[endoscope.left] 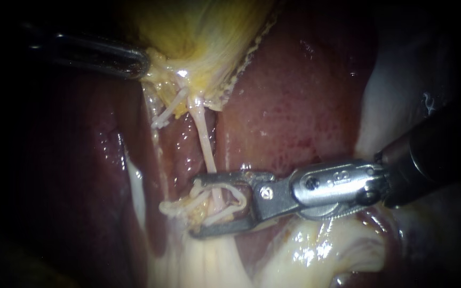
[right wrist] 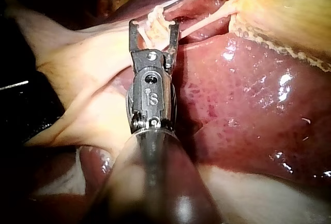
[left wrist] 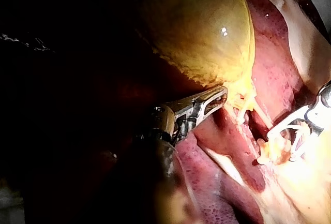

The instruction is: Clipping first clip right tube

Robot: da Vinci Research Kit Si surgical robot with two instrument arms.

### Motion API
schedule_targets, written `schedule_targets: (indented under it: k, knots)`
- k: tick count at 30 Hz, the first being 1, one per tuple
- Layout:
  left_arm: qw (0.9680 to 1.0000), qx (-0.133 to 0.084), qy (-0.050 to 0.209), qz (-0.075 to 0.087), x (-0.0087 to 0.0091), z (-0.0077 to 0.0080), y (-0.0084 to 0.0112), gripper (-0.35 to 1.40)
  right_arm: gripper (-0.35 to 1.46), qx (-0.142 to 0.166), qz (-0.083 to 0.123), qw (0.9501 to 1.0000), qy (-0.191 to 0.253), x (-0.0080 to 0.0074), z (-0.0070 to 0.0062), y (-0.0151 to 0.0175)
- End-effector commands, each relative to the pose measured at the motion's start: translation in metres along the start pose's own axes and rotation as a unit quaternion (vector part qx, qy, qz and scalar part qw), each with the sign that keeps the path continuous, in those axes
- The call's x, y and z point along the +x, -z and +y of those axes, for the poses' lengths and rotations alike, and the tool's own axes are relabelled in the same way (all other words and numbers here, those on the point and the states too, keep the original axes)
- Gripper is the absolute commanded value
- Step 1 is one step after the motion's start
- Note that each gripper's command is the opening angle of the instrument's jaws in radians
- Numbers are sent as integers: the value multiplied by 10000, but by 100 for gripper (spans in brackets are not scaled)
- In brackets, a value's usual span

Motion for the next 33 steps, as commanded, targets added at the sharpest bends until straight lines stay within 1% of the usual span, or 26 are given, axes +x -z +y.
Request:
schedule_targets:
  k: [1,4,9,12,17,22,27,30,33]
  knots:
    - [10000,0,0,0,0,0,0,-35,48,3,3,10000,0,1,-1,1]
    - [10000,0,0,0,0,0,1,-35,48,18,7,10000,-10,5,-2,8]
    - [10000,2,-1,1,0,0,1,-35,48,58,22,10000,-44,12,-3,31]
    - [10000,5,2,2,0,0,2,-35,48,79,17,9997,-214,14,-1,46]
    - [10000,8,4,3,-1,0,4,-35,48,88,14,9993,-354,11,5,62]
    - [10000,8,3,3,-1,0,4,-35,48,45,-11,9985,-546,-4,17,54]
    - [10000,6,3,2,-1,0,3,-35,49,46,-51,9972,-746,-20,25,33]
    - [10000,4,2,2,0,0,3,-35,49,200,-62,9954,-933,-26,29,17]
    - [10000,3,2,1,0,0,3,-35,49,380,30,9921,-1193,-27,30,4]
